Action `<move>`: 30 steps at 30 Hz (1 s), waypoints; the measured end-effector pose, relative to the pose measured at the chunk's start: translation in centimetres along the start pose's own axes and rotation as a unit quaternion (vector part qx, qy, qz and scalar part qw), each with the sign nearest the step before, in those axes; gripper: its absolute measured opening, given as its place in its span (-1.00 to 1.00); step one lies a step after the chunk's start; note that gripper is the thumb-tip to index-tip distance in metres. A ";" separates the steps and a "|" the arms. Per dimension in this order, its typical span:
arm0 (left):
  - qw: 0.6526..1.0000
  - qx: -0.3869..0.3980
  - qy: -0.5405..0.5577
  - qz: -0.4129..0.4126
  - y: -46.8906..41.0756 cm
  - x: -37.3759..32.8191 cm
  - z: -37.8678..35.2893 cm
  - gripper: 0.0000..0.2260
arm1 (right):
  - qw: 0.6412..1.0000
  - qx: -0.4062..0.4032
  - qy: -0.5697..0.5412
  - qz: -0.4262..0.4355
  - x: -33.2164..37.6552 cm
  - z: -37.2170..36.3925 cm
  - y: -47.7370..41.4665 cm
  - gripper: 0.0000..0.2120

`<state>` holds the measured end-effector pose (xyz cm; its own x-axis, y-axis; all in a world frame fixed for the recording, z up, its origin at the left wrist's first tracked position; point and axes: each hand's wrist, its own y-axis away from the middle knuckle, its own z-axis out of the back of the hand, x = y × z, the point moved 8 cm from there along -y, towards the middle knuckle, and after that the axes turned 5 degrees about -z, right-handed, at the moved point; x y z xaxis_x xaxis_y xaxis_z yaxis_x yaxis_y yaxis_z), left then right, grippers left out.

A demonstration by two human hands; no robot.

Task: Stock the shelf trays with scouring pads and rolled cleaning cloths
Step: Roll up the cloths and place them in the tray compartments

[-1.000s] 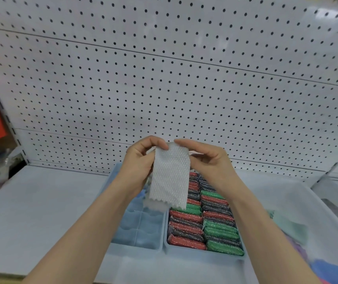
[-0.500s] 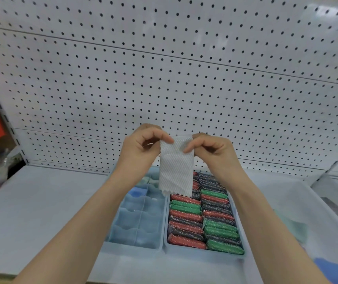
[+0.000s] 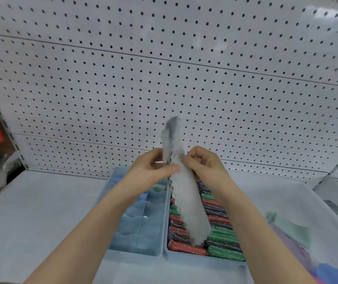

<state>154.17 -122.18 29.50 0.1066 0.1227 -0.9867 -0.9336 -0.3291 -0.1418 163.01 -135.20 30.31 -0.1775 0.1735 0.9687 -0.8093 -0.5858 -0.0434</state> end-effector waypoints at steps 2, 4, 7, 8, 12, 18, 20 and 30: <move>0.997 -0.072 0.035 0.014 -0.1 0.7 1.0 -0.89 | 0.999 0.015 0.032 0.002 -0.2 -0.2 0.1 -0.81; 0.992 -0.111 0.055 0.011 -0.2 0.9 1.4 -0.86 | 0.999 0.038 0.031 0.000 0.0 -0.4 0.3 -0.86; 0.995 -0.087 0.034 -0.031 -0.1 0.1 0.9 -0.92 | 0.996 0.080 -0.031 -0.026 0.4 -0.8 0.5 -0.73; 0.997 -0.062 0.024 -0.046 -0.1 -0.3 0.4 -0.86 | 0.995 0.084 -0.044 -0.028 0.7 -0.6 0.4 -0.65; 0.997 -0.023 0.052 -0.060 -0.1 -1.1 -0.6 -0.80 | 0.995 0.056 -0.078 0.008 1.9 0.6 0.2 -0.80; 0.991 -0.061 0.100 -0.067 -0.1 -1.4 0.2 -0.89 | 0.994 0.021 -0.069 0.087 4.0 1.9 0.7 -0.72; 0.992 -0.057 0.095 -0.066 0.0 -1.6 0.1 -0.89 | 0.990 0.016 -0.050 0.134 5.3 2.2 0.9 -0.68; 0.992 -0.042 0.093 -0.080 0.6 -2.4 -0.6 -0.82 | 0.982 -0.012 0.084 0.170 6.6 2.2 0.6 -0.91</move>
<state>153.60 -123.21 31.73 0.3201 0.0084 -0.9473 -0.8682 -0.3975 -0.2969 162.61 -136.11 37.24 -0.5271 0.1002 0.8439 -0.7000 -0.6141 -0.3644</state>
